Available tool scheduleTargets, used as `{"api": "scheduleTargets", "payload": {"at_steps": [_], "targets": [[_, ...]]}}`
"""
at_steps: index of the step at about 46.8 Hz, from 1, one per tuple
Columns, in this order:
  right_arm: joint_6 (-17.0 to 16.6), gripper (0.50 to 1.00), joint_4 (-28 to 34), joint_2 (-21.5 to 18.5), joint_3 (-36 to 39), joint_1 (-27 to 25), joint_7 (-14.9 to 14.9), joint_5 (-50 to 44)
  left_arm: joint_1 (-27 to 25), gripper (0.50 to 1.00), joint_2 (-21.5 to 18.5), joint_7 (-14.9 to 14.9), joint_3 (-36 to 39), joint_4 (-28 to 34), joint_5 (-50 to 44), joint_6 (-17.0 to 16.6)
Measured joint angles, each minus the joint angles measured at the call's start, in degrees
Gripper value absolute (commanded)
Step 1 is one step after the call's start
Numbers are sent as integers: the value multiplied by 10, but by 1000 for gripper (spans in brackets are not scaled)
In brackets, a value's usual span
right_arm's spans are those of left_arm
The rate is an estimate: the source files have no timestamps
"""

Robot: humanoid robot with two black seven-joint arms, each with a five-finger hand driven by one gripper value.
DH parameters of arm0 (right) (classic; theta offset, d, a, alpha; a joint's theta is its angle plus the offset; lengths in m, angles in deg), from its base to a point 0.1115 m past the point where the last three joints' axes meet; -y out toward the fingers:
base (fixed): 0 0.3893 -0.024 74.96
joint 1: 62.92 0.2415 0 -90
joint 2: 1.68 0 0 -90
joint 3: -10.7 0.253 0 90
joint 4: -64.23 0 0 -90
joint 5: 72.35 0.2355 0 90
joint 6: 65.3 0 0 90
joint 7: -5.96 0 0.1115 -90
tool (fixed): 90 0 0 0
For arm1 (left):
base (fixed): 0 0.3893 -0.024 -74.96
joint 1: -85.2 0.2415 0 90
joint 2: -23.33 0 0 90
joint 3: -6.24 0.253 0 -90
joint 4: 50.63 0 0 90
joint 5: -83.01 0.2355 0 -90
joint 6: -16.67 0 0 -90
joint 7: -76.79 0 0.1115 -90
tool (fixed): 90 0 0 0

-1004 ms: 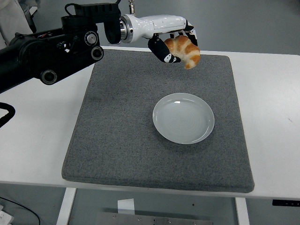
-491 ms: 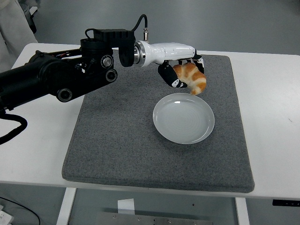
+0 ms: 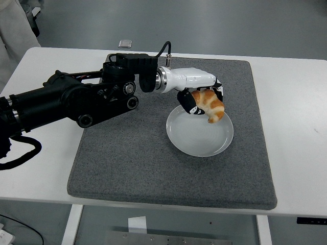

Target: Place the bread on the plate

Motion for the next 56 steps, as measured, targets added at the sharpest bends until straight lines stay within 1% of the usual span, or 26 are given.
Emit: {"api": "scheduleTargets", "payload": {"at_steps": [11, 20, 27, 42, 44, 48, 52, 54, 56], "targets": [[0, 932, 0, 0, 0, 0, 0, 0, 7, 500, 14, 0, 6, -17, 13, -2], [0, 932, 0, 0, 0, 0, 0, 0, 19, 500, 23, 0, 16, -33, 20, -22], [0, 932, 0, 0, 0, 0, 0, 0, 29, 500, 37, 0, 23, -48, 20, -26], [0, 932, 0, 0, 0, 0, 0, 0, 37, 503, 42, -1, 24, -56, 20, -33], [0, 932, 0, 0, 0, 0, 0, 0, 38, 550, 43, -1, 24, -58, 20, -33], [0, 932, 0, 0, 0, 0, 0, 0, 39, 625, 43, -1, 24, -60, 19, -33], [0, 932, 0, 0, 0, 0, 0, 0, 40, 671, 43, -1, 24, -60, 19, -33], [0, 932, 0, 0, 0, 0, 0, 0, 40, 705, 43, -1, 24, -60, 19, -33], [0, 932, 0, 0, 0, 0, 0, 0, 41, 728, 43, -1, 24, -60, 18, -33]]}}
